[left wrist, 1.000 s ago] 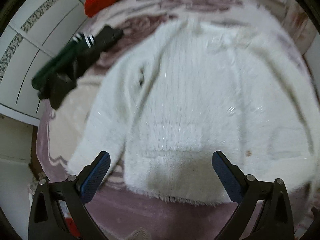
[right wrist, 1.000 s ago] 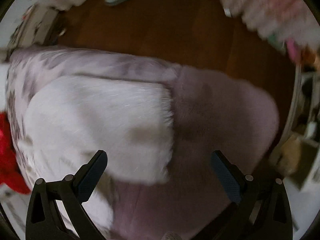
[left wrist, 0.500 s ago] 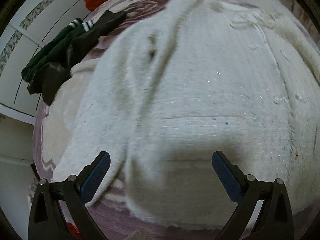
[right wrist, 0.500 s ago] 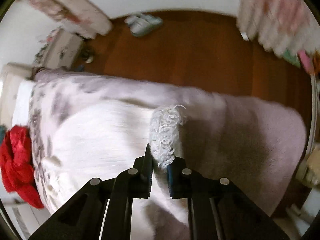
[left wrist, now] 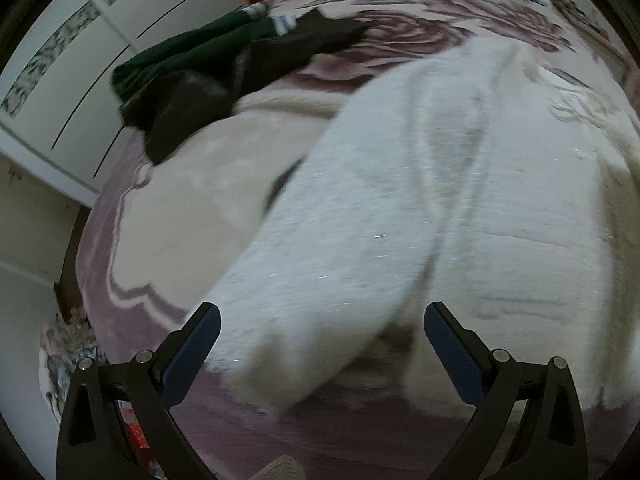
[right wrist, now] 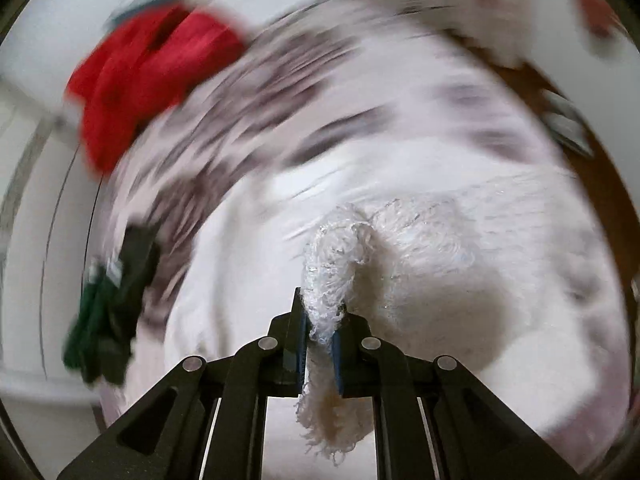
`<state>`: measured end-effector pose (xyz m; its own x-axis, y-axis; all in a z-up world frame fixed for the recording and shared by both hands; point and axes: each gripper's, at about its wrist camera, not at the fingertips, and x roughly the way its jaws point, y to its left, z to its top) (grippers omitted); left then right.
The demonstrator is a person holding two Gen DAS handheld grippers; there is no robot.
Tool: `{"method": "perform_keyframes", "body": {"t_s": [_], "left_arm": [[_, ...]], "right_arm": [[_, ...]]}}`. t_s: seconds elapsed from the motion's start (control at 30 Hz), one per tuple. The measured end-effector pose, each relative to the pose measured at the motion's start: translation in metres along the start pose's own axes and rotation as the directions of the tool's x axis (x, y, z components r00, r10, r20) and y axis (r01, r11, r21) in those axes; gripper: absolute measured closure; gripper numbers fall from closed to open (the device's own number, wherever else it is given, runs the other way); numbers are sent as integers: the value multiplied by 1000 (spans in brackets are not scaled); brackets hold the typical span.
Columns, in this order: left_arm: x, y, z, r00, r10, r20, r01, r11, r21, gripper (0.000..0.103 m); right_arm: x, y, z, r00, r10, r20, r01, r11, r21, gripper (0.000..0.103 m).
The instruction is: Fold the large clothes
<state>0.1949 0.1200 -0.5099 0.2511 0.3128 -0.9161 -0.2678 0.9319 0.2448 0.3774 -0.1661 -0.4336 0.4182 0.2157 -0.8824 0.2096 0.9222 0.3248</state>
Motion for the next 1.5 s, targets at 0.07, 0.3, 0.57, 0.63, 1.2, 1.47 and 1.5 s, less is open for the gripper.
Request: {"method": "perform_keyframes", "body": {"t_s": [0.07, 0.3, 0.57, 0.63, 1.2, 1.47, 1.5], "left_arm": [[4, 11, -5, 1000, 10, -9, -10, 1000, -16, 0], [22, 33, -13, 999, 29, -34, -31, 999, -37, 0], [17, 41, -16, 996, 67, -58, -72, 993, -92, 0], [17, 43, -18, 993, 99, -65, -105, 989, -100, 0], [61, 136, -91, 958, -246, -147, 76, 712, -698, 0], [117, 157, -100, 834, -498, 236, 411, 277, -869, 20], [119, 156, -91, 833, -499, 238, 422, 296, -857, 49]], "right_arm": [[47, 53, -15, 999, 9, -51, -13, 996, -91, 93], [168, 111, -58, 929, 143, -342, -209, 964, -165, 64], [45, -120, -25, 936, -328, -129, 302, 935, -186, 45], [53, -169, -24, 887, -425, -178, 386, 897, -216, 45], [101, -274, 16, 883, -396, -252, 397, 917, -47, 61], [55, -241, -32, 924, -242, -295, 252, 968, -5, 51], [56, -235, -40, 921, -242, -304, 248, 968, -17, 51]]}}
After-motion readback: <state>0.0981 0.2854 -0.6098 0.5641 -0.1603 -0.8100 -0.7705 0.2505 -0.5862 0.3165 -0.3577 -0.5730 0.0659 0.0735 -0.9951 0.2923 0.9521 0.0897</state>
